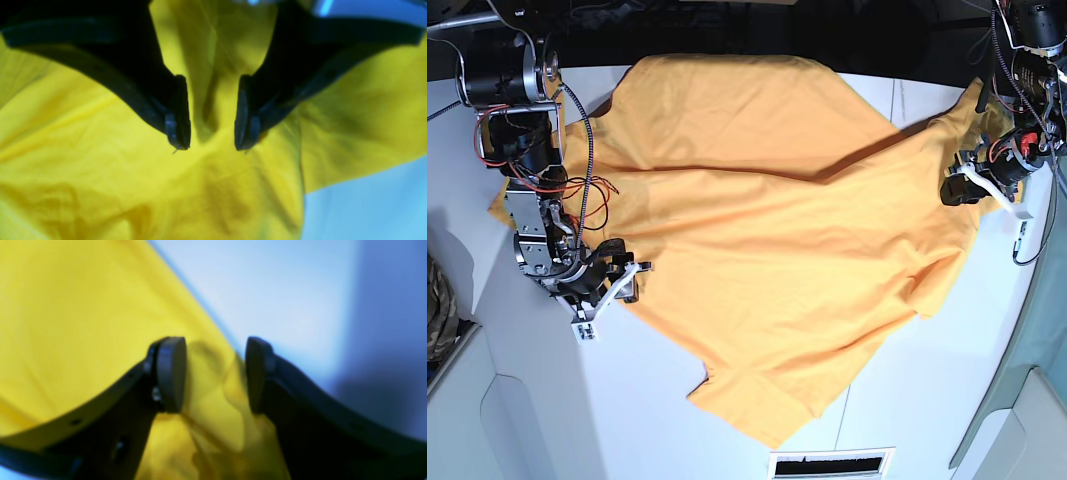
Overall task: Layout the t-shirt on the table in an organized manner, then fold the t-shirt properly
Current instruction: 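Grasp the shirt edges with both grippers, then pull the shirt with both grippers to straighten it, then release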
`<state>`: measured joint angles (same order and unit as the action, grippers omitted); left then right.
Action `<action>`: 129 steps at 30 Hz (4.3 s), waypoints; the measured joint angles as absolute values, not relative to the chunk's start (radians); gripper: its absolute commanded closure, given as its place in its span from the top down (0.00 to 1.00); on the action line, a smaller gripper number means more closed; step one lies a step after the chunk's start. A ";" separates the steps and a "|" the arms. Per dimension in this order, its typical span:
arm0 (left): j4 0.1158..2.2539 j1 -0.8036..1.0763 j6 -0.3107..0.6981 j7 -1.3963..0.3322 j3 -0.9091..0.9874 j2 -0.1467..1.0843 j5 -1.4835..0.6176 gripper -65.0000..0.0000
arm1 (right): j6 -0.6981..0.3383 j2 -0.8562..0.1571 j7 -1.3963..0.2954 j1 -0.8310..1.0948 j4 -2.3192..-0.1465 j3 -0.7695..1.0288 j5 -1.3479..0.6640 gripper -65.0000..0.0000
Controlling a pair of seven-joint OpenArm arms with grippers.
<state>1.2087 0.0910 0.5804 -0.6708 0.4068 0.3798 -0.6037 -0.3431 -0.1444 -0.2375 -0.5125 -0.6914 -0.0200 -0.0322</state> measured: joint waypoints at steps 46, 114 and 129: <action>1.268 0.039 0.653 -0.771 0.406 0.380 -0.754 0.40 | -0.553 -0.297 -0.199 -0.447 -0.748 0.256 -0.419 0.30; 0.854 -0.410 0.577 -0.785 0.112 0.426 -0.510 0.36 | -0.489 -0.218 -0.126 -0.543 -0.637 -0.004 -0.205 0.47; 0.854 -0.413 0.564 -0.698 0.112 0.533 -0.556 0.35 | -0.490 -0.216 -0.124 -0.543 -0.636 -0.014 -0.205 0.47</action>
